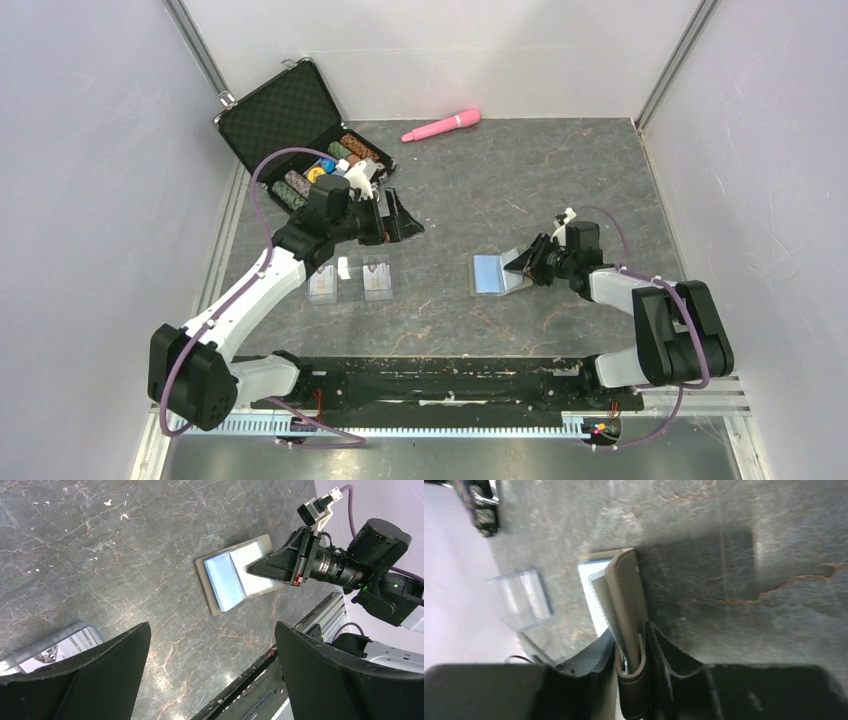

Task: Put the credit cards into the card holder
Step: Place the card holder at the center of the board.

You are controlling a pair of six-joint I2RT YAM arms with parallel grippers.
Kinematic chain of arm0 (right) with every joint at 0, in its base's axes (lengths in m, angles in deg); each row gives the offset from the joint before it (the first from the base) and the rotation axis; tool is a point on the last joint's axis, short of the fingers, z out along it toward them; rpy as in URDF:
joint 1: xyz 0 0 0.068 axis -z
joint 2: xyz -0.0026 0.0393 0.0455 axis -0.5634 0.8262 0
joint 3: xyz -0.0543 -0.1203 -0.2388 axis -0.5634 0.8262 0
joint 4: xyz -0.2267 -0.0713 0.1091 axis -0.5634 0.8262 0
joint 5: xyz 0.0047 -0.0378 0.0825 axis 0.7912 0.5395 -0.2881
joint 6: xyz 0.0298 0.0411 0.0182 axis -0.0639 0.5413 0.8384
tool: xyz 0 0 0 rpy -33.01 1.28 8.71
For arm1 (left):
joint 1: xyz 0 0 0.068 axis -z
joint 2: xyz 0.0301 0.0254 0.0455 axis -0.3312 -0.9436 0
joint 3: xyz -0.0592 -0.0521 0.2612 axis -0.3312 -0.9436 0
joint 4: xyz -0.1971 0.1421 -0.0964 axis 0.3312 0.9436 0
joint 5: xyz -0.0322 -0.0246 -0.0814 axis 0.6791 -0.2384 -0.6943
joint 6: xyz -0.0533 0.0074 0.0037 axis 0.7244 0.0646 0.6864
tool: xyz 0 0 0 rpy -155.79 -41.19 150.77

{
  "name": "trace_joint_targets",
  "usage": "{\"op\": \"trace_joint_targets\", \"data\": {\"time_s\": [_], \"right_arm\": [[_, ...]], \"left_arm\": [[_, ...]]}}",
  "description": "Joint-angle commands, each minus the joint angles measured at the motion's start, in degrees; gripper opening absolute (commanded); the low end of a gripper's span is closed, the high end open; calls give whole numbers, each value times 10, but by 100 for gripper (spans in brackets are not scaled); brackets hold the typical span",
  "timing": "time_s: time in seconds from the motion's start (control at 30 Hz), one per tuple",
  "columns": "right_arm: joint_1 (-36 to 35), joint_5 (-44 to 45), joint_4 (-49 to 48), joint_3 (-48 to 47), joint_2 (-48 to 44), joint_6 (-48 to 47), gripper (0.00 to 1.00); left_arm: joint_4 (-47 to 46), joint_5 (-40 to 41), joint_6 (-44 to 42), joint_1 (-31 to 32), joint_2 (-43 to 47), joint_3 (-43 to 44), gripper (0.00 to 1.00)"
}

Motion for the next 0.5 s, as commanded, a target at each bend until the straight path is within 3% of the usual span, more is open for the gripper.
{"op": "trace_joint_targets", "data": {"time_s": [0.0, 0.07, 0.17, 0.33, 0.47], "right_arm": [[5, 45, 76, -30, 18, -63, 39], [8, 76, 136, -54, 20, -100, 60], [8, 131, 206, -92, 9, -156, 74], [8, 185, 295, -150, -22, -225, 84], [6, 192, 349, -199, -47, -261, 85]], "left_arm": [[-28, -12, 24, -3, 9, -8, 100], [-17, -5, 21, -4, 9, -7, 100], [0, 8, 14, -4, 8, -3, 100], [68, 51, 1, -6, -6, 25, 100], [120, 73, -23, -7, -20, 47, 100]]}}
